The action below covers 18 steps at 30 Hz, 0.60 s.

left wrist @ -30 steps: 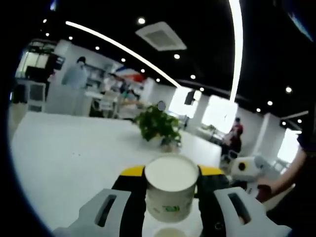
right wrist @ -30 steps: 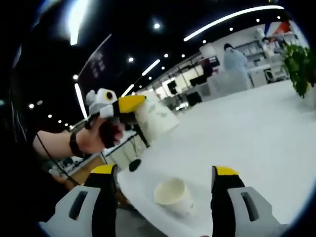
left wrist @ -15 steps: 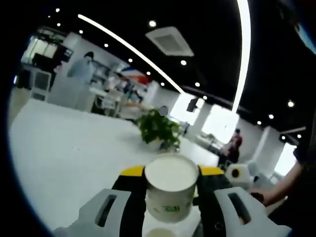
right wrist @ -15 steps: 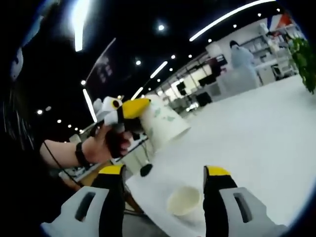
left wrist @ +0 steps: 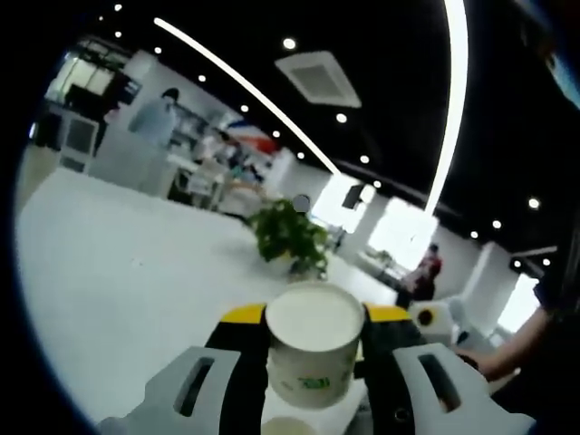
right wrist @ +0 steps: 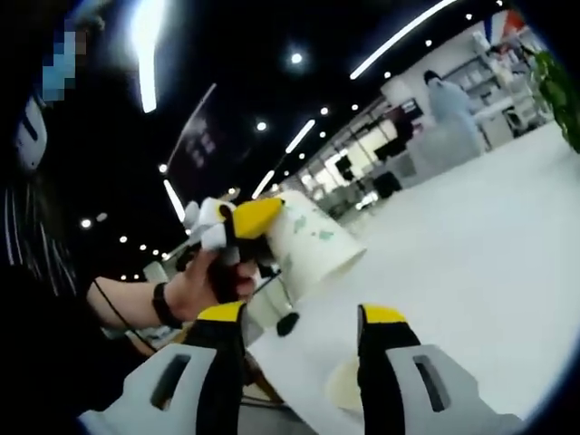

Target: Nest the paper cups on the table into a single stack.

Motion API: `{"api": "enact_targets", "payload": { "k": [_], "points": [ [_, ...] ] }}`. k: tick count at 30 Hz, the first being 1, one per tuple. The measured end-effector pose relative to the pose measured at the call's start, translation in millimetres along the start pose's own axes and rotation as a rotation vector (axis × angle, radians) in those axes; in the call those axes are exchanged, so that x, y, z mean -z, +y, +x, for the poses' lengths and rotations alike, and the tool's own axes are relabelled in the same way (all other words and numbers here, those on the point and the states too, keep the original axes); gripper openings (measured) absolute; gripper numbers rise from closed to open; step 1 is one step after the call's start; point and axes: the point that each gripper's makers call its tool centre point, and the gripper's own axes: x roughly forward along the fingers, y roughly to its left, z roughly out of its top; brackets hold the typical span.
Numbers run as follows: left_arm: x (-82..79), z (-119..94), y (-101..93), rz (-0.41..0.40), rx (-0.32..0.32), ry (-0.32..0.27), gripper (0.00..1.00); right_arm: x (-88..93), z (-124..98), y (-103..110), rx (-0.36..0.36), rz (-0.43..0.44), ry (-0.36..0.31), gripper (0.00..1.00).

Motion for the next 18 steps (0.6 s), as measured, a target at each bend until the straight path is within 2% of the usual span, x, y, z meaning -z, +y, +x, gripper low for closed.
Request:
{"api": "enact_targets", "payload": {
  "k": [8, 12, 15, 18],
  "points": [
    [0.7, -1, -2.1, -0.02, 0.007, 0.001, 0.38, -6.1, 2, 7, -0.042, 0.037, -0.034, 0.38],
    [0.8, -1, -2.5, -0.034, 0.011, 0.0, 0.38, -13.8, 1, 7, -0.068, 0.081, -0.081, 0.32],
    [-1.6, -1, -2.2, -0.049, 0.015, -0.008, 0.38, -23.8, -1, 8, -0.097, 0.144, -0.145, 0.3],
    [-2.5, -1, -3.5, -0.053, 0.022, -0.012, 0.38, -26.5, -2, 7, -0.105, 0.17, -0.163, 0.3]
  ]
}}
